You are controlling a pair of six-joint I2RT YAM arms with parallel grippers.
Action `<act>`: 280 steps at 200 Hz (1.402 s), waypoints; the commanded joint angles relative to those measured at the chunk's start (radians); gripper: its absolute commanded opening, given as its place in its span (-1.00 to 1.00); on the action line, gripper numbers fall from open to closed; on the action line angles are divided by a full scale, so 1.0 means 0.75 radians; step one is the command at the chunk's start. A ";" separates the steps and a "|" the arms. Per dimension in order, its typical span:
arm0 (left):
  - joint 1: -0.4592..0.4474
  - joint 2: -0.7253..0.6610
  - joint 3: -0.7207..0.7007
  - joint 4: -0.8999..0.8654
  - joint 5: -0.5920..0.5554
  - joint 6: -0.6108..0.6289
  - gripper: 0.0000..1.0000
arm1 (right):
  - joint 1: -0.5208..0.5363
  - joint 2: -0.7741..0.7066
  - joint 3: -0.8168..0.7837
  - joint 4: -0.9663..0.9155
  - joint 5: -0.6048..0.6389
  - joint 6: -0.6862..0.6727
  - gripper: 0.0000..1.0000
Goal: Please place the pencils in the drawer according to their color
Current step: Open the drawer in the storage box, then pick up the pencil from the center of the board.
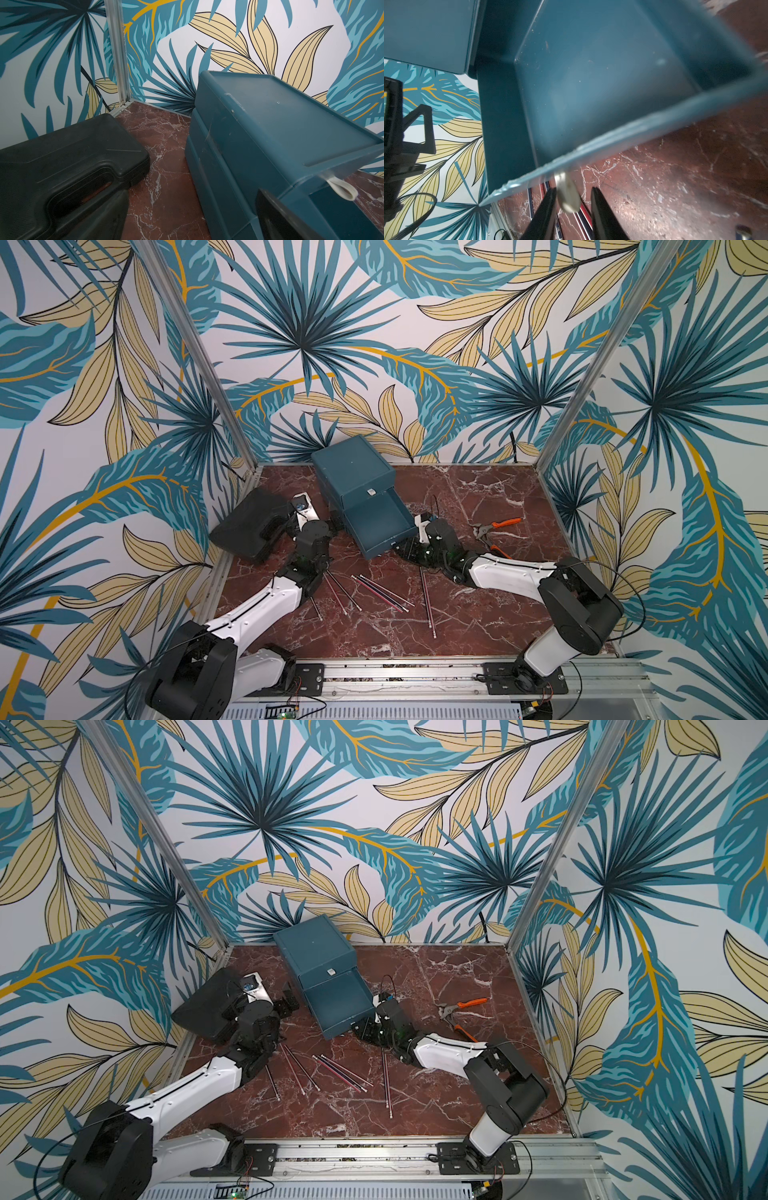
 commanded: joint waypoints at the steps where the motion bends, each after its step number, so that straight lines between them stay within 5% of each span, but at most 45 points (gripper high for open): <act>1: 0.003 -0.028 -0.025 0.009 0.000 -0.009 1.00 | 0.008 -0.047 -0.019 -0.092 0.025 -0.046 -0.30; 79: 0.004 -0.125 -0.080 -0.085 0.016 -0.100 1.00 | 0.058 -0.345 -0.016 -0.804 0.381 -0.241 -0.17; 141: 0.005 -0.351 -0.172 -0.493 0.005 -0.475 1.00 | 0.136 -0.502 -0.067 -1.125 0.568 -0.228 -0.17; 198: 0.004 -0.494 -0.206 -0.904 -0.004 -0.767 1.00 | 0.315 -0.415 -0.056 -1.186 0.615 -0.188 -0.21; 280: 0.003 -0.667 -0.342 -0.839 -0.030 -0.762 1.00 | 0.415 -0.150 0.061 -1.182 0.683 -0.118 -0.41</act>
